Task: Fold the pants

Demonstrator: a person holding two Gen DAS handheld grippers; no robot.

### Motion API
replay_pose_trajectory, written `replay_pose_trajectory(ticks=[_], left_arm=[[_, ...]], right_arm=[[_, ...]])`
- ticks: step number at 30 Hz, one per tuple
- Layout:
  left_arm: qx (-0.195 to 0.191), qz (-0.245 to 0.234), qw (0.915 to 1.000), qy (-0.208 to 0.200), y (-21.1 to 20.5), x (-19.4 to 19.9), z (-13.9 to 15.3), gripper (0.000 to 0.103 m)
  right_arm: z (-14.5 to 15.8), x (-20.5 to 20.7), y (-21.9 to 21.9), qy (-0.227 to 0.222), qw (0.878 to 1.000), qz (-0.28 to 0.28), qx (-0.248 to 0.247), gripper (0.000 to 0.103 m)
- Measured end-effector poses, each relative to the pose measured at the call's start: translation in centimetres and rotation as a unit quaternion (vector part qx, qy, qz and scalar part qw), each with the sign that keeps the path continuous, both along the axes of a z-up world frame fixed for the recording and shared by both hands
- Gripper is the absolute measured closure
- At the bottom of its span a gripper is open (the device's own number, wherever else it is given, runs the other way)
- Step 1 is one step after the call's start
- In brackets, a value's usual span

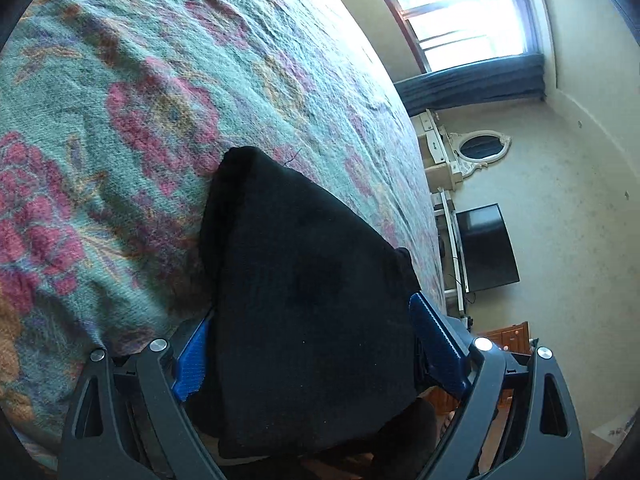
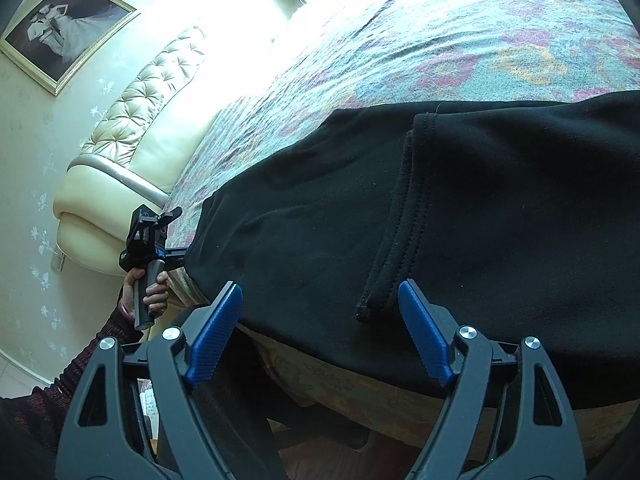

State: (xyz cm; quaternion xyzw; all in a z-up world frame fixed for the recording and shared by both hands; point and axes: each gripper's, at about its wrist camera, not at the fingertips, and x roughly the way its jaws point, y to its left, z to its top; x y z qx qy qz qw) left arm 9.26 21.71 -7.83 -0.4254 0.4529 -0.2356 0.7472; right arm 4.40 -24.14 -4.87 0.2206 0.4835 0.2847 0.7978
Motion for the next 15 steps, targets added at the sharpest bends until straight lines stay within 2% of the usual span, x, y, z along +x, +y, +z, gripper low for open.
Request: replay_pose_trajectory(ticks=[3,6,8,10,13,14,15], left_arm=[[-0.020,0.006,0.9997,0.009,0.1,0.5,-0.7,0.014],[-0.021,0.022,0.9994,0.015,0.7,0.8,-0.7,0.014],[0.006,0.010,0.9997,0.019,0.1,0.7,-0.5,0.015],[0.048,-0.003,0.9986,0.023,-1.1,1.0,-0.1,0.021],[0.090,0.002,0.9946,0.051,-1.3,1.0,-0.6,0.064],[0.080,0.008,0.9948,0.063,-0.8,0.8,-1.1,0.077],[0.055,0.014,0.9959,0.070,-0.2,0.6,-1.6,0.081]], right_arm=[[0.1,-0.1,-0.1,0.001,1.000,-0.002,0.004,0.019],[0.0,-0.2,-0.2,0.001,1.000,-0.004,0.009,0.019],[0.0,-0.4,-0.2,0.002,1.000,-0.005,0.009,0.019],[0.0,-0.4,-0.2,0.002,1.000,-0.006,0.010,0.019],[-0.2,-0.5,-0.4,0.003,1.000,-0.008,0.013,0.019],[-0.3,-0.5,-0.4,0.004,1.000,-0.009,0.014,0.019],[-0.2,-0.6,-0.5,0.004,1.000,-0.011,0.016,0.019]])
